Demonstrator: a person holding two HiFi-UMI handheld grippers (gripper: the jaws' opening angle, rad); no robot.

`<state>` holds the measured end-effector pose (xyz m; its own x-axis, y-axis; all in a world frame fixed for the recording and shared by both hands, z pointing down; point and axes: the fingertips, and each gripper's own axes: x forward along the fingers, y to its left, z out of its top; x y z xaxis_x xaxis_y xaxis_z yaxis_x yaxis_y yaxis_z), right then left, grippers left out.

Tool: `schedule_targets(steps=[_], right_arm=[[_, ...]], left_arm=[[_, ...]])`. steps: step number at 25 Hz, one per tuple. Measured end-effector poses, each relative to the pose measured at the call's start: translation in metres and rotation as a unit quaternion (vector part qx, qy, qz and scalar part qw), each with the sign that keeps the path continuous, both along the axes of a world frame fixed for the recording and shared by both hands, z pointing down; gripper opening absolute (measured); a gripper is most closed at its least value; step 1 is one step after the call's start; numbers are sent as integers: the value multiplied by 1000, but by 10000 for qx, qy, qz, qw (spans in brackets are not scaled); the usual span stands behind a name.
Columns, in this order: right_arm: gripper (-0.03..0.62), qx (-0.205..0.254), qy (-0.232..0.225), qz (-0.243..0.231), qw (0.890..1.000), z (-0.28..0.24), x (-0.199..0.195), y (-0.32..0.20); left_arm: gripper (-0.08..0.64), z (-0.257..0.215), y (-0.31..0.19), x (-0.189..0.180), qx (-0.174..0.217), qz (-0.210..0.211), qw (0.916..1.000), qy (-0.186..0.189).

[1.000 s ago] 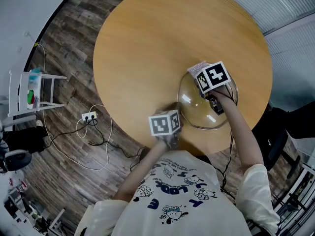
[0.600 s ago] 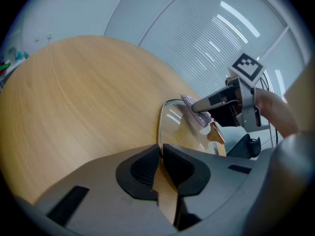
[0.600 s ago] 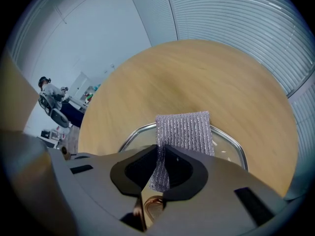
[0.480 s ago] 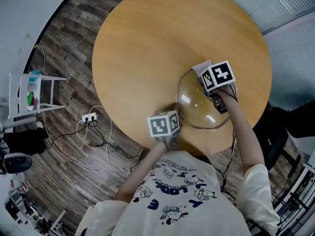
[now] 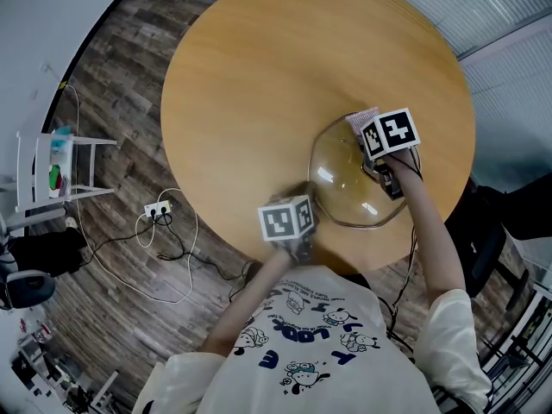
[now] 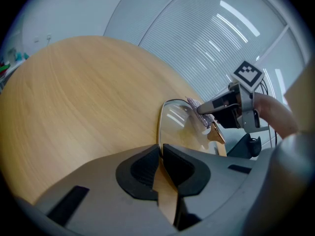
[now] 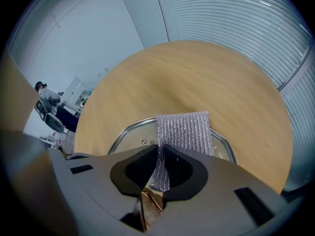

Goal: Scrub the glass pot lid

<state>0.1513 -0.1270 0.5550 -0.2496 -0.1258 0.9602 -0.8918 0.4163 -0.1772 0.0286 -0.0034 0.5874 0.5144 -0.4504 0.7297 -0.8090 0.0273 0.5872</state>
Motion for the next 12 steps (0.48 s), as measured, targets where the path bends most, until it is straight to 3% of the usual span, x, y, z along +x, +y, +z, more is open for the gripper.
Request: schedule_targets(steps=[12], right_arm=[[61,42,133,325,9994,0,30,2]], left_arm=[[37,0,0,-2,-1,9,10000,-3]])
